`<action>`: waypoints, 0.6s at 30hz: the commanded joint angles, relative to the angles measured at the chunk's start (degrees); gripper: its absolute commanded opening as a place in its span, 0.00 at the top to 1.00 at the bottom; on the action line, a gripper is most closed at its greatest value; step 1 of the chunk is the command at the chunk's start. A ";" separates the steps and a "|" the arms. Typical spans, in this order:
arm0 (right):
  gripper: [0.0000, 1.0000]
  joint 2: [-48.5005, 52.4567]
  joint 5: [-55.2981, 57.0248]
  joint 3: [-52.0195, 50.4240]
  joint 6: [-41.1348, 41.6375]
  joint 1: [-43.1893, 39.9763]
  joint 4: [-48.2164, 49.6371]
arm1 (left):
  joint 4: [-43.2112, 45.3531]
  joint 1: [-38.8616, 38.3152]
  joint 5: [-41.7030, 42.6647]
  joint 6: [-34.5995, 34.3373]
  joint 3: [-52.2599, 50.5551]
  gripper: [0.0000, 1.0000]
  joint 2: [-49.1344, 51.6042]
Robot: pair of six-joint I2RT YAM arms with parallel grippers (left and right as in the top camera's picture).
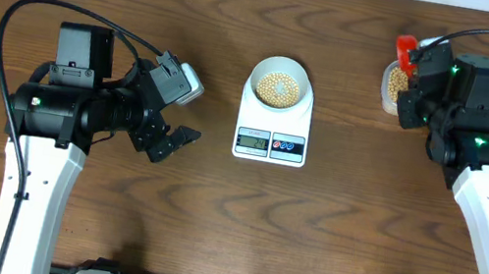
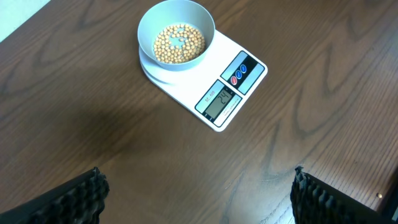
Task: Scoop item into bowl and weigh 50g on scale
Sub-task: 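Carry the empty scoop with the right gripper back to the tub, then lower the red scoop into the soybean tub with the right gripper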
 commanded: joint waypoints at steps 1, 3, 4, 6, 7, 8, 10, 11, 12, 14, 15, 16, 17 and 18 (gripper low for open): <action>0.99 0.22 0.46 0.22 1.84 -1.01 -0.98 | -0.31 0.24 -0.28 -0.50 0.79 0.04 0.44; 0.99 0.28 0.46 0.22 1.84 -1.14 -0.96 | -0.31 0.24 -0.28 -0.48 0.79 0.04 0.42; 0.99 0.31 0.46 0.22 1.84 -1.29 -0.90 | -0.31 0.24 -0.28 -0.50 0.79 0.04 0.42; 0.99 0.35 0.44 0.22 1.84 -1.33 -0.83 | -0.31 0.24 -0.28 -0.48 0.79 0.04 0.42; 0.99 0.42 0.46 0.22 1.86 -1.33 -0.81 | -0.31 0.24 -0.28 -0.48 0.79 0.04 0.44; 0.99 0.50 0.44 0.22 1.86 -1.33 -0.81 | -0.31 0.24 -0.28 -0.48 0.79 0.04 0.42; 0.99 0.61 0.46 0.20 1.86 -1.33 -0.83 | -0.31 0.24 -0.28 -0.48 0.79 0.04 0.44; 0.99 0.66 0.48 0.20 1.86 -1.36 -0.85 | -0.31 0.24 -0.26 -0.48 0.79 0.04 0.44; 0.99 0.83 0.48 0.17 1.86 -1.40 -0.85 | -0.31 0.24 -0.28 -0.50 0.79 0.04 0.44; 0.99 1.27 0.70 0.15 1.86 -1.40 -0.87 | -0.31 0.24 -0.28 -0.50 0.79 0.04 0.44; 0.99 1.49 0.70 0.15 1.86 -1.40 -0.87 | -0.31 0.24 -0.28 -0.50 0.79 0.04 0.44; 0.99 1.92 0.92 0.15 1.86 -1.40 -0.87 | -0.31 0.24 -0.28 -0.48 0.79 0.04 0.44; 0.99 2.23 0.92 0.15 1.86 -1.40 -0.85 | -0.31 0.24 -0.28 -0.48 0.79 0.04 0.42; 0.99 2.51 0.92 0.15 1.86 -1.40 -0.85 | -0.31 0.24 -0.28 -0.48 0.79 0.04 0.42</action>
